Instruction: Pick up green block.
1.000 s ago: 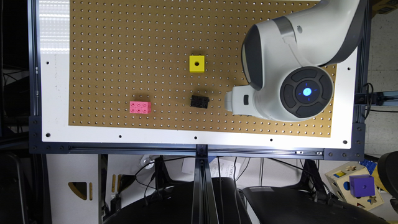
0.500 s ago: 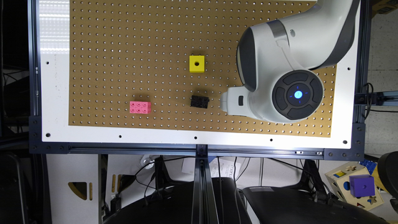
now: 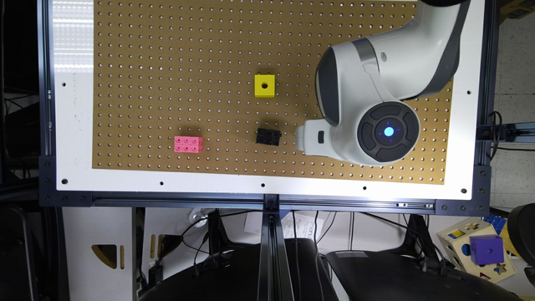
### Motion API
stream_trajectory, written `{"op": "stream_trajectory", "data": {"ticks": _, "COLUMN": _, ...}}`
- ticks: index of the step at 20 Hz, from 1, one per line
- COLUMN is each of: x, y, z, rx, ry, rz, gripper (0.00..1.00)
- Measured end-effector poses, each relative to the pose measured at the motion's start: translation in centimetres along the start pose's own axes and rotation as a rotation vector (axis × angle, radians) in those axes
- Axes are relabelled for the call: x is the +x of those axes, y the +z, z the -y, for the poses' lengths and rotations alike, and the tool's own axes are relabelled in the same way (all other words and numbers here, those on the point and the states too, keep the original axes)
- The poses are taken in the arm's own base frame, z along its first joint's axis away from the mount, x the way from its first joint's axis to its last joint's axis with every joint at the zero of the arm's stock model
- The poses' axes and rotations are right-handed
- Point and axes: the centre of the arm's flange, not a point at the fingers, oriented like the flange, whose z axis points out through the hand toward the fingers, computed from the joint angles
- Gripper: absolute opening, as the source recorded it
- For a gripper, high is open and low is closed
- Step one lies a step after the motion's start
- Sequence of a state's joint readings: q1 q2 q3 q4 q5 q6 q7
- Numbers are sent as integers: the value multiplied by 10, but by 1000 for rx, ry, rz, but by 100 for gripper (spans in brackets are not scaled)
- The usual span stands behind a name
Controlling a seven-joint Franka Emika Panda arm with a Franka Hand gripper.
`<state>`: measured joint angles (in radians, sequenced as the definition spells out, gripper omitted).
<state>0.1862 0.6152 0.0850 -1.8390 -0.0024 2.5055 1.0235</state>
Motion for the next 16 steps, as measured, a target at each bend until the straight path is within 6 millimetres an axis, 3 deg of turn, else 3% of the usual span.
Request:
{"op": "stream_trajectory", "data": {"ticks": 4, "x": 3, "y": 2, "z": 5, "rx": 7, "ry": 0, "rz": -2, "gripper": 100}}
{"op": "stream_trajectory", "data": {"ticks": 10, "x": 5, "y": 20, "z": 7, "rx": -2, "ry": 2, "rz": 7, "gripper": 100}}
{"op": "stream_trajectory", "data": {"ticks": 16, "x": 6, "y": 20, "z": 8, "rx": -1, "ry": 2, "rz": 6, "gripper": 100}}
